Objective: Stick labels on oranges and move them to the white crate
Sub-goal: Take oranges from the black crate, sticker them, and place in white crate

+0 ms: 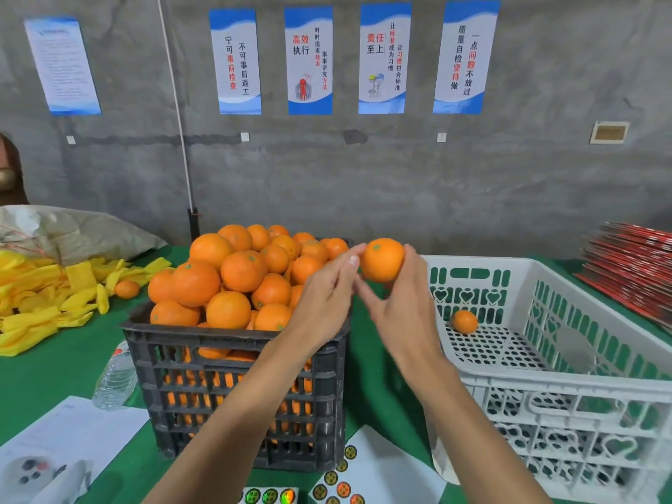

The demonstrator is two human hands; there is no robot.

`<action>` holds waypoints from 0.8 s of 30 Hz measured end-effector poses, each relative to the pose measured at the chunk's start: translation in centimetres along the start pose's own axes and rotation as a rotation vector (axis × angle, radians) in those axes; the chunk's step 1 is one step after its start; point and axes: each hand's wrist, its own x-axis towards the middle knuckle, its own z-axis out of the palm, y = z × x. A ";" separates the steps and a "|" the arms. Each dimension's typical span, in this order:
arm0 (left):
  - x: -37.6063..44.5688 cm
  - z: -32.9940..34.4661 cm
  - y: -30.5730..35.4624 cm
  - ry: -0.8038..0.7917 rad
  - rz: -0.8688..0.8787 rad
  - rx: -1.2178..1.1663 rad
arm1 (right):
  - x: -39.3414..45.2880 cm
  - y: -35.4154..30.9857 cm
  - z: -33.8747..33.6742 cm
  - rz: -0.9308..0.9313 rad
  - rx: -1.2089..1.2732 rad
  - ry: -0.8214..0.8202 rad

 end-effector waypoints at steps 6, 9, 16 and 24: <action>0.1 -6.9 2.3 0.176 0.322 0.823 | 2.8 4.8 -6.0 0.194 -0.407 0.024; -1.1 -11.4 1.9 0.224 -0.018 1.168 | 2.8 7.7 -8.1 0.297 -0.593 -0.071; -1.0 -13.9 0.9 0.030 -0.196 1.194 | 0.2 6.0 -5.0 -0.041 -0.561 -0.129; -1.8 -10.3 1.2 0.326 0.064 0.860 | -10.4 8.2 3.7 -0.128 -0.395 -0.957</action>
